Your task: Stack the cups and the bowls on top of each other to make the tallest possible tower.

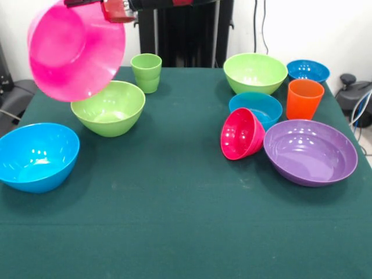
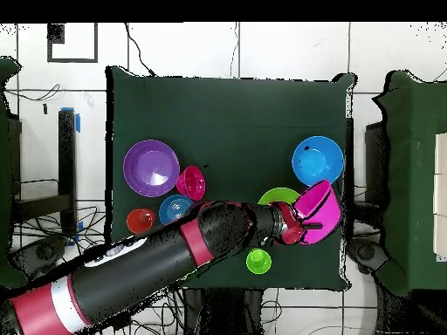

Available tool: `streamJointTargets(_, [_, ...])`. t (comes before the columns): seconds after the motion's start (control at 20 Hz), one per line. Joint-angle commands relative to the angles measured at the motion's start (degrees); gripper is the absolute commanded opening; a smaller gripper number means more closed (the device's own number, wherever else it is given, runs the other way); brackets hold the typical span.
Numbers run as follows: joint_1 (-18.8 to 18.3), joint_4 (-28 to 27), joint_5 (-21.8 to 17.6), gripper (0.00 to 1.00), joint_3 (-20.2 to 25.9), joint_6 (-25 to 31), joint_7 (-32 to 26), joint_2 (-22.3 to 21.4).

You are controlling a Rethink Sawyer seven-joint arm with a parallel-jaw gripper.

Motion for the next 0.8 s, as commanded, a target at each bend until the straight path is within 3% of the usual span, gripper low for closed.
streamJointTargets(0.05, [-1.21, -7.36, -1.41, 0.00, 13.94, 1.71, -0.40, -3.52])
streamJointTargets(0.8, [0.49, -10.71, -1.95, 0.00, 10.95, 4.39, 2.55, 0.41])
